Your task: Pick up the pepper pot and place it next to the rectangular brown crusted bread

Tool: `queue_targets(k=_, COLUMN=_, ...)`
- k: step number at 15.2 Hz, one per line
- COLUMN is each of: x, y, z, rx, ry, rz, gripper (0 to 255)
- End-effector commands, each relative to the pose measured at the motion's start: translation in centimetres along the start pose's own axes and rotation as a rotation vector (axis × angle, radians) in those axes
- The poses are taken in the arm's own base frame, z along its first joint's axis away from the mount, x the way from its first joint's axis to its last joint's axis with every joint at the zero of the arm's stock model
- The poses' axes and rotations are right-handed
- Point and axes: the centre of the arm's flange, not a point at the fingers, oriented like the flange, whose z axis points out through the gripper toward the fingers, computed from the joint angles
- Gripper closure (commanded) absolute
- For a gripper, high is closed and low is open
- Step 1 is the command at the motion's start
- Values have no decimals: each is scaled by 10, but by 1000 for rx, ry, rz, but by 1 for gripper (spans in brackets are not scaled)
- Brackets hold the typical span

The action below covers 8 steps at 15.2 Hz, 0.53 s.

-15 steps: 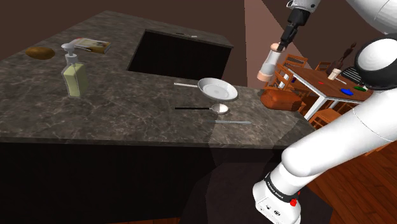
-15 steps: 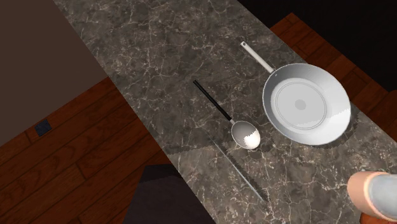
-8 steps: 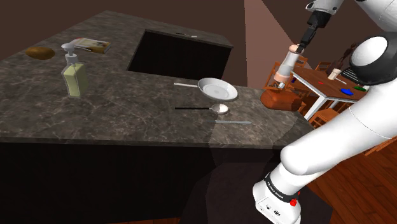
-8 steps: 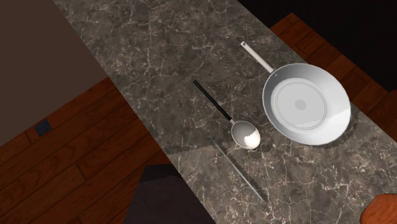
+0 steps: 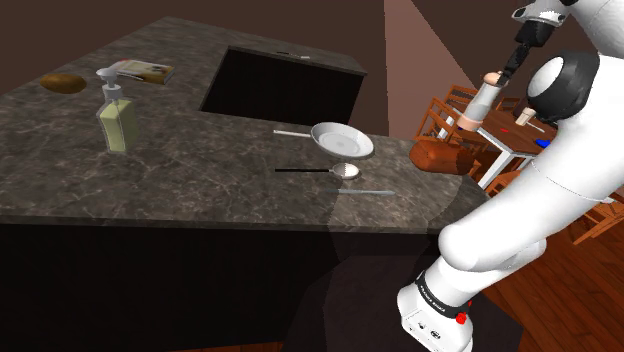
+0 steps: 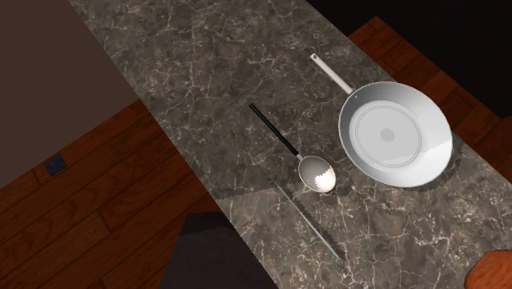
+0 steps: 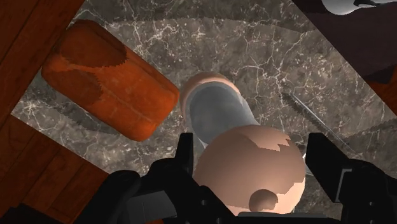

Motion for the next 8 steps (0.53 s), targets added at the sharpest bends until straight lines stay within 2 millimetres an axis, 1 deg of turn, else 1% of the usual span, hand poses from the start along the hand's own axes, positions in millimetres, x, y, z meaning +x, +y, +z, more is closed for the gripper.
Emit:
queue_targets(k=1, x=-19, y=18, z=-5, rx=-1, ry=0, rz=-3, gripper=255)
queue_targets(k=8, x=-19, y=23, z=32, rx=-1, ry=0, rz=-3, gripper=255)
